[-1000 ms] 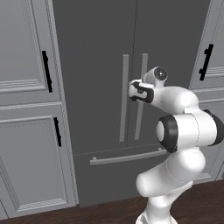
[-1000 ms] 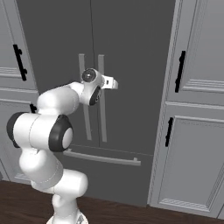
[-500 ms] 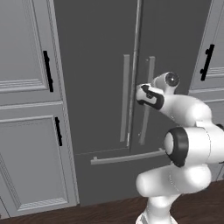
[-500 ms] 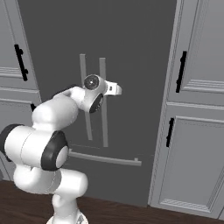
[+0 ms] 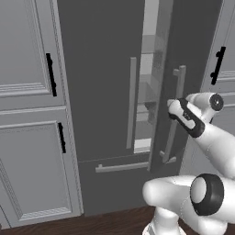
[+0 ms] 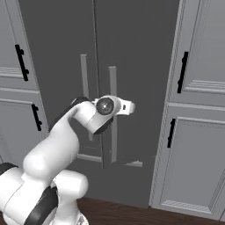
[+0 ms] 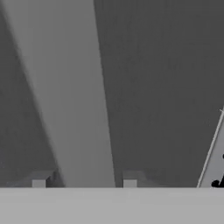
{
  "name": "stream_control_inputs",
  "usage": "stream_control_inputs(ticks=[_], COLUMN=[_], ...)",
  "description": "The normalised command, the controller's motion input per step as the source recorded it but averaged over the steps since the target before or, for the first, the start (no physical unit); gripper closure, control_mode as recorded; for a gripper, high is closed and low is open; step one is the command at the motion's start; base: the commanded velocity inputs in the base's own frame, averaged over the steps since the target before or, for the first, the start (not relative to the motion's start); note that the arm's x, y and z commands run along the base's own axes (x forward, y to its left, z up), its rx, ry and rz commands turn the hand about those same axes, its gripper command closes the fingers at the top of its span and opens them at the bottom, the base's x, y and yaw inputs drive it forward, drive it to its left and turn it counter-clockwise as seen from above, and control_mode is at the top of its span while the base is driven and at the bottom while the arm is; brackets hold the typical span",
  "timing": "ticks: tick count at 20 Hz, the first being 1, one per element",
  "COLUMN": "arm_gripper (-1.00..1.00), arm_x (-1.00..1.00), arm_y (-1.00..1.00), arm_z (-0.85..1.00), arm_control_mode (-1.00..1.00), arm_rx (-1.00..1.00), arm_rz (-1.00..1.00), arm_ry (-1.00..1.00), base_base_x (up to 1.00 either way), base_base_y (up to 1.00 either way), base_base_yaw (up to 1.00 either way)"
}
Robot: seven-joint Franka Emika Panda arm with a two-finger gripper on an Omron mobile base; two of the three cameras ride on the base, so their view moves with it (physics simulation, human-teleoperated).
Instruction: Take the strawberry from the fridge and place it on top of the pancake, located on the dining counter.
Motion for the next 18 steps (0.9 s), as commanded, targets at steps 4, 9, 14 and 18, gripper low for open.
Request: stream_control_inputs(ticks=[4, 9, 14, 18], arm_gripper=[1.0, 1.0, 1.0, 1.0], arm_x=[-0.98, -0.77, -0.61, -0.54], arm_y=[-1.0, -1.0, -1.0, -1.0], arm_z=[-0.1, -0.14, -0.18, -0.19], arm_control_mode=[-1.0, -1.0, -1.0, -1.0], arm_rx=[0.04, 0.03, 0.06, 0.09], arm_rz=[-0.04, -0.09, -0.1, -0.07], arm_ry=[-0.01, 0.0, 0.0, 0.0], base_base_x=[0.0, 0.0, 0.0, 0.0], base_base_y=[0.0, 0.0, 0.0, 0.0], base_base_yaw=[0.0, 0.0, 0.0, 0.0])
